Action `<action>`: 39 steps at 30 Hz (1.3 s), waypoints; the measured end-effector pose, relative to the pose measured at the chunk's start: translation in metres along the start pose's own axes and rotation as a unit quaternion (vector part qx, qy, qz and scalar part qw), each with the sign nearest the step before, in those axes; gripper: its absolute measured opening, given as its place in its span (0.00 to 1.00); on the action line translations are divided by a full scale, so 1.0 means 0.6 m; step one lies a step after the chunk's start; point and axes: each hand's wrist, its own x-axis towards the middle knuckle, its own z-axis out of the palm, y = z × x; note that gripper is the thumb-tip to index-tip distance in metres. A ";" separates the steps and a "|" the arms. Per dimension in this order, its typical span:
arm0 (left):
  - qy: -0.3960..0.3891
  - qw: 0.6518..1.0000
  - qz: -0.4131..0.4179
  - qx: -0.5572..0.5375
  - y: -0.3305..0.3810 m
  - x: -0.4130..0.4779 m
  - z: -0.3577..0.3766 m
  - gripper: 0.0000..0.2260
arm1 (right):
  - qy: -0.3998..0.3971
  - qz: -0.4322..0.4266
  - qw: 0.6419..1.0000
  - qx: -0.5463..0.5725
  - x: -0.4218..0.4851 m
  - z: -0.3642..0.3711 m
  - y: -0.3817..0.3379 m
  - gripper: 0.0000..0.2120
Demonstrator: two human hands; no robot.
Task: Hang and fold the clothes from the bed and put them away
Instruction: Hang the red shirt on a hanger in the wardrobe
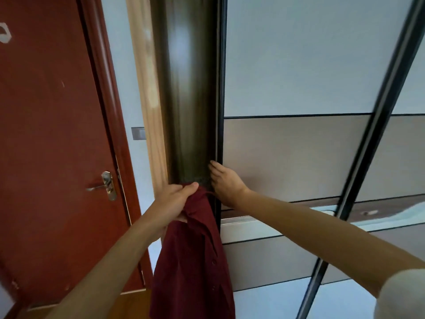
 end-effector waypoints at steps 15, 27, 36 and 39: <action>-0.100 0.995 0.007 0.016 -0.001 0.070 0.098 0.16 | -0.138 0.057 0.988 0.030 -0.103 0.175 0.063 0.25; -0.142 0.989 -0.001 0.041 0.009 0.107 0.191 0.17 | -0.164 0.083 0.978 0.096 -0.181 0.303 0.117 0.22; -0.073 0.997 -0.001 0.026 0.045 0.108 0.206 0.14 | -0.146 0.095 0.982 0.079 -0.227 0.378 0.142 0.27; -0.045 0.999 -0.011 0.005 0.052 0.107 0.206 0.16 | -0.187 0.102 0.973 0.085 -0.246 0.404 0.156 0.27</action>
